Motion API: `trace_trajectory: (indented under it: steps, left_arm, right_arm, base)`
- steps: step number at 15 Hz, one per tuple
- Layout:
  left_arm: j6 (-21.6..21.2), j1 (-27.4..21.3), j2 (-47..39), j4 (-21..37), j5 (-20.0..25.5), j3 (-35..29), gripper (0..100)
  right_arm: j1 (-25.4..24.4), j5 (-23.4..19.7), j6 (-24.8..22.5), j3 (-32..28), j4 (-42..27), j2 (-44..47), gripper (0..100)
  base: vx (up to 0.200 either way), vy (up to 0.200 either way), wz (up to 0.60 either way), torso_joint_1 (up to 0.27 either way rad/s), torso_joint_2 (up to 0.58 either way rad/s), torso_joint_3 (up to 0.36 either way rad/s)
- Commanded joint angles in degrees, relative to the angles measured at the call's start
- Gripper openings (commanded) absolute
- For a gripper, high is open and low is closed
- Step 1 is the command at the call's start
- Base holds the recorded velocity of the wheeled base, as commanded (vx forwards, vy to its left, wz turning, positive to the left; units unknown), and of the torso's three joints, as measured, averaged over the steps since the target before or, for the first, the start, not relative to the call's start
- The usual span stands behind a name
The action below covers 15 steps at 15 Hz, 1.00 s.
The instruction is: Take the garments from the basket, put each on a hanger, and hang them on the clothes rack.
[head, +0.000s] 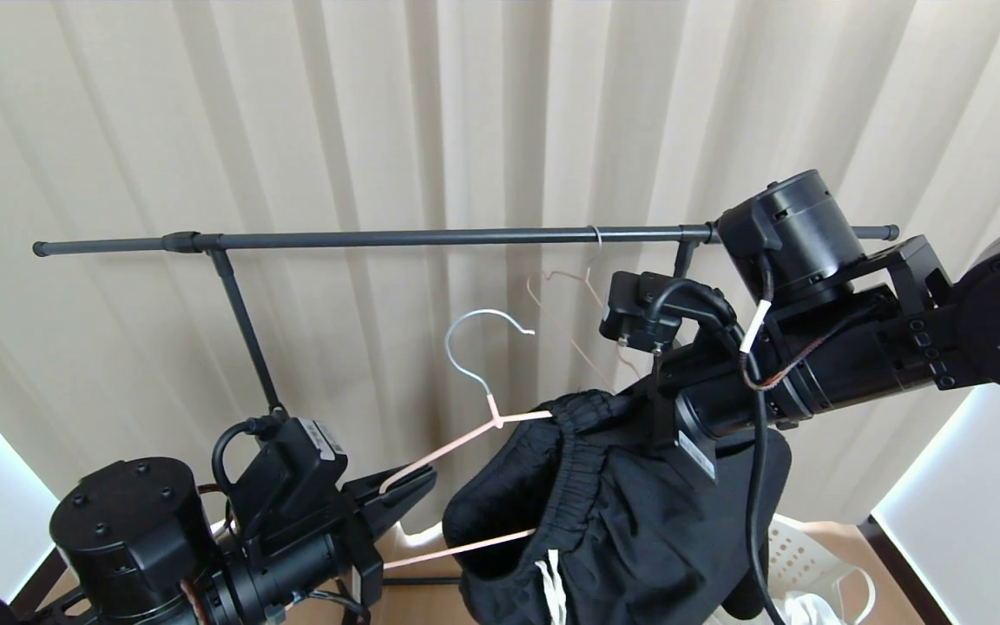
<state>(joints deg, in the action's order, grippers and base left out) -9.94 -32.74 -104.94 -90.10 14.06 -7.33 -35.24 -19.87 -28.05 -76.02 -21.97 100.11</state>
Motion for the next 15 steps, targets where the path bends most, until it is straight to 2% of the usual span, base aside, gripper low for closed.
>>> trace_trajectory:
  steps: [1, 2, 10, 11, 15]
  left_arm:
    - [1.2, 0.0, -0.3, 0.1, 0.0, -0.1, 0]
    - [2.6, 0.0, -0.1, 0.1, 0.1, -0.5, 0]
    - [2.6, 0.2, -2.8, 0.1, 0.1, 0.1, 0]
    - [2.6, 0.2, -2.9, 0.1, 0.1, -0.1, 100]
    - [2.7, 1.2, -3.0, 0.1, 0.1, -0.6, 100]
  right_arm:
    - [0.0, 0.0, 0.4, 0.0, 0.1, -0.3, 0]
    - [0.0, 0.0, 1.0, -0.1, 0.1, -0.5, 0]
    - [0.0, 0.0, 1.3, 0.9, 1.1, -2.3, 0]
    - [0.0, 0.0, 1.4, 1.0, 1.1, -2.6, 0]
    - [0.0, 0.1, 1.4, 1.4, 1.1, -2.6, 0]
  base:
    - [0.0, 0.0, 0.0, 0.0, 0.0, 0.0]
    - [0.0, 0.0, 0.0, 0.0, 0.0, 0.0]
    - [0.0, 0.0, 0.0, 0.0, 0.0, 0.0]
    - [0.0, 0.0, 0.0, 0.0, 0.0, 0.0]
    - [0.0, 0.0, 0.0, 0.0, 0.0, 0.0]
